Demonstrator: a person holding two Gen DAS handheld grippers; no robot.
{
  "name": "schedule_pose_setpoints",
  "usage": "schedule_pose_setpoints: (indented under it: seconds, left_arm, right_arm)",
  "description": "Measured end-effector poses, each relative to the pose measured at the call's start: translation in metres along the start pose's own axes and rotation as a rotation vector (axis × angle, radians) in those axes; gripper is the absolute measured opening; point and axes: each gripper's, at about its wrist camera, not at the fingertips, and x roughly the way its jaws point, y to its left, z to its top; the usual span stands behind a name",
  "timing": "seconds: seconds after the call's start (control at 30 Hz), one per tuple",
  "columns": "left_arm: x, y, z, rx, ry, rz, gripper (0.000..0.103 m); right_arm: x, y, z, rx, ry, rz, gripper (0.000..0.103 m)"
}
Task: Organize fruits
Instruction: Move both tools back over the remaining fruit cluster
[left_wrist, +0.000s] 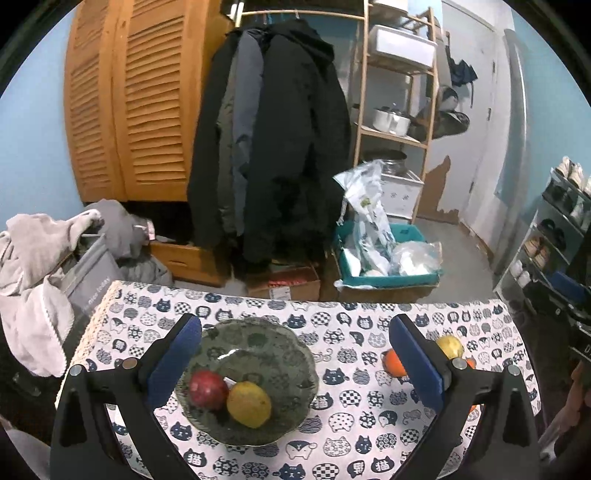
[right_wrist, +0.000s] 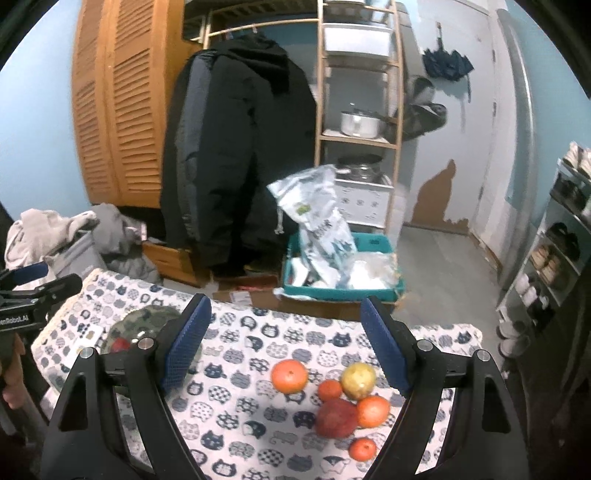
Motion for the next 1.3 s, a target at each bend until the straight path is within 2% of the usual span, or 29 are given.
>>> schedule_pose_setpoints:
  seconds: [0.37,0.53,0.87,1.07,1.3]
  left_arm:
    - [0.016,-0.038,-0.006,0.057,0.040,-0.044,0.102]
    - [0.032,-0.056,-0.010,0.076,0.077,-0.070,0.102]
    - [0.074,-0.088,-0.032,0.119,0.172,-0.100,0.102]
    - [0.109,-0.105,-0.057,0.128,0.292,-0.122,0.102]
    - [0.140,-0.123,-0.083,0.164,0.376,-0.114,0.102]
  right_arm:
    - [-0.007,-0.042,-0.013,0.065,0.023,-0.069,0.083]
    - [-0.001,-0.060,-0.025,0.085,0.060,-0.107,0.083]
    - [0.027,-0.095,-0.063,0.153,0.198,-0.153,0.083]
    - [0.053,-0.113,-0.095,0.196,0.318,-0.138,0.083]
    - [0.079,-0.125,-0.133,0.217,0.436,-0.134,0.083]
